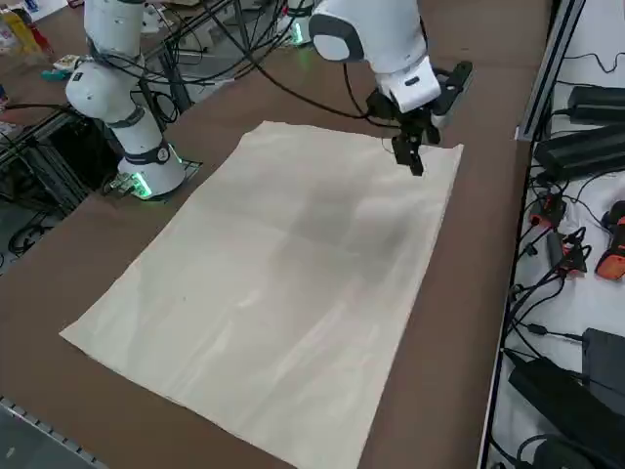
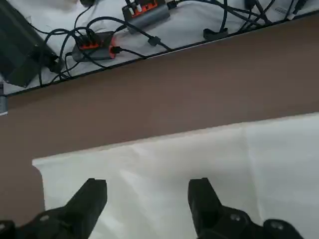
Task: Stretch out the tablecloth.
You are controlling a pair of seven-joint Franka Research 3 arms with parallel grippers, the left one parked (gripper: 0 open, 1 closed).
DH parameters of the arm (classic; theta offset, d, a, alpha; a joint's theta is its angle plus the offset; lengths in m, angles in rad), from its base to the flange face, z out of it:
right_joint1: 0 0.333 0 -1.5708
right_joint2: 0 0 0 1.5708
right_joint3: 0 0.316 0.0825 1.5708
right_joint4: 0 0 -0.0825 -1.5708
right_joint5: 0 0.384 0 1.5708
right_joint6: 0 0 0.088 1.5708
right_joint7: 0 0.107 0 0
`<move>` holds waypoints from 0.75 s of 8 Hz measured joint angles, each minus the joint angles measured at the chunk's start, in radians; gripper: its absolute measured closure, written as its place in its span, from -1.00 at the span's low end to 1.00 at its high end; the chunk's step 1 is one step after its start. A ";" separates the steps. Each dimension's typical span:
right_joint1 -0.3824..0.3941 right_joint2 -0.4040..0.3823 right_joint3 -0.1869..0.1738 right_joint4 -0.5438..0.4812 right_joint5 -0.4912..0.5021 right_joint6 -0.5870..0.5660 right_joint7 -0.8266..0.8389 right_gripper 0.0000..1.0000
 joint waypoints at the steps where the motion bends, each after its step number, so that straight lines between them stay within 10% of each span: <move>1: 0.001 -0.022 -0.001 0.000 -0.013 -0.027 0.000 -1.00; 4: -0.018 -0.117 0.003 0.001 -0.175 -0.172 0.006 -1.00; 6: -0.147 -0.237 0.129 0.000 -0.323 -0.317 0.006 -1.00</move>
